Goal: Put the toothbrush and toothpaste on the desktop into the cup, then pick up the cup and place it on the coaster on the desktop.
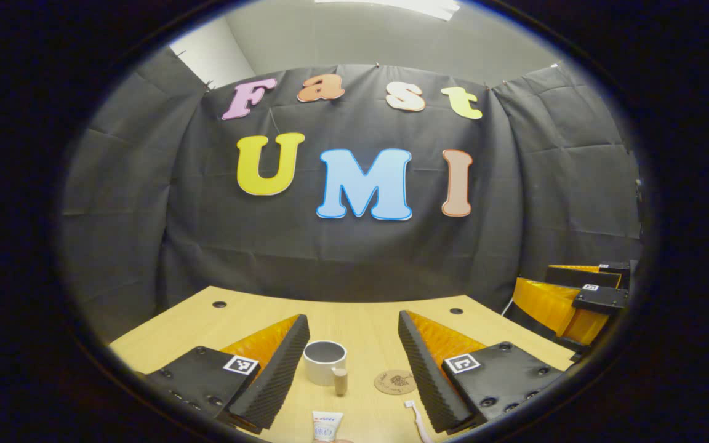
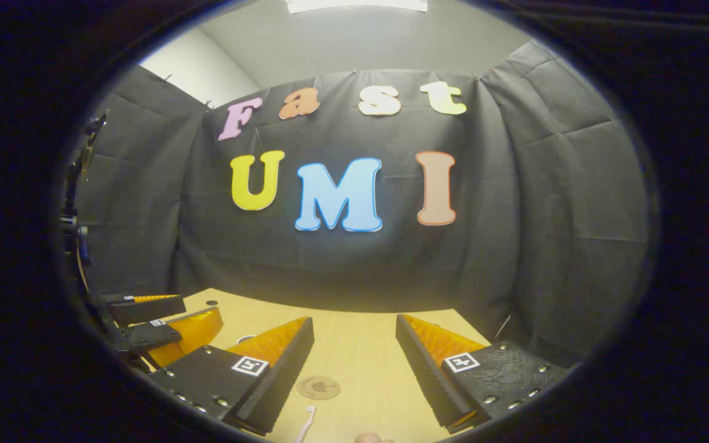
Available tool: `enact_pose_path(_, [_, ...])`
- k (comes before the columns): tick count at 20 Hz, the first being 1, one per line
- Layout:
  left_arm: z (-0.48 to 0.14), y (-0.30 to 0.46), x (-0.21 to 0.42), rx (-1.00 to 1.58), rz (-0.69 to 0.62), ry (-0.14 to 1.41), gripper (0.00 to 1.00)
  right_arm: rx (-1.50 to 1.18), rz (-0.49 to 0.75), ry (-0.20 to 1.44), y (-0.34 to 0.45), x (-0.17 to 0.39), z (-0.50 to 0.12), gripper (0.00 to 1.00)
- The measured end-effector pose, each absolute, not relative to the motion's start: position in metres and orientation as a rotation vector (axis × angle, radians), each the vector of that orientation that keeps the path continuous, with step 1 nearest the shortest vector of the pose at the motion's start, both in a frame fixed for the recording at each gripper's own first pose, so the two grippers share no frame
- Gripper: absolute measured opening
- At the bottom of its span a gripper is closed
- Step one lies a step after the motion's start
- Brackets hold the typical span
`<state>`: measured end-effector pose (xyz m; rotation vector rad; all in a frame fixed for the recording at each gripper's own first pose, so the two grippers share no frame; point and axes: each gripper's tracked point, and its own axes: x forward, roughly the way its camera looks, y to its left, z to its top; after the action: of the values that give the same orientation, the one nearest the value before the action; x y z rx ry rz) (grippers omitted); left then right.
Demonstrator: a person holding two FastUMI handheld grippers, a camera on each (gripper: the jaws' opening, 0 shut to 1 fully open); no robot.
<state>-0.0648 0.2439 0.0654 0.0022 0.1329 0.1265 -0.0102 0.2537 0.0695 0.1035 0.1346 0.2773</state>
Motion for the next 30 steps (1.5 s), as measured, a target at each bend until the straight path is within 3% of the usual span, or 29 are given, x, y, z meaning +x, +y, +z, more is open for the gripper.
enact_pose_path(2, [0.057,0.245,-0.061,0.016,0.111,0.17,0.94,0.128,0.276,0.208,0.257,-0.011,0.058,0.88])
enact_pose_path(3, [0.056,0.247,-0.059,0.02,0.105,0.181,0.9,0.141,0.28,0.237,0.26,-0.013,0.052,0.89])
enact_pose_path(10, [0.006,0.256,-0.058,0.014,0.062,0.369,0.91,0.137,0.271,0.473,0.275,-0.017,0.0,0.89])
enact_pose_path(11, [-0.001,0.257,-0.059,0.01,0.057,0.398,0.94,0.129,0.269,0.494,0.277,-0.017,-0.004,0.89])
enact_pose_path(13, [-0.017,0.258,-0.06,-0.021,0.043,0.454,0.91,0.118,0.272,0.535,0.282,-0.017,-0.014,0.89])
enact_pose_path(14, [-0.024,0.258,-0.06,-0.039,0.037,0.495,0.94,0.114,0.272,0.555,0.285,-0.017,-0.02,0.89])
enact_pose_path(18, [-0.062,0.264,-0.071,-0.095,0.057,0.656,0.91,0.096,0.294,0.654,0.301,-0.019,-0.04,0.89])
enact_pose_path(19, [-0.073,0.268,-0.075,-0.097,0.069,0.701,0.95,0.095,0.3,0.684,0.304,-0.021,-0.045,0.89])
enact_pose_path(26, [-0.126,0.279,-0.101,-0.063,0.091,0.974,0.91,0.089,0.331,0.898,0.323,-0.041,-0.094,0.9])
enact_pose_path(28, [-0.139,0.277,-0.113,-0.048,0.083,1.071,0.98,0.079,0.339,0.963,0.323,-0.048,-0.108,0.9])
enact_pose_path(30, [-0.145,0.275,-0.124,-0.052,0.079,1.151,0.92,0.084,0.358,1.028,0.328,-0.057,-0.118,0.9])
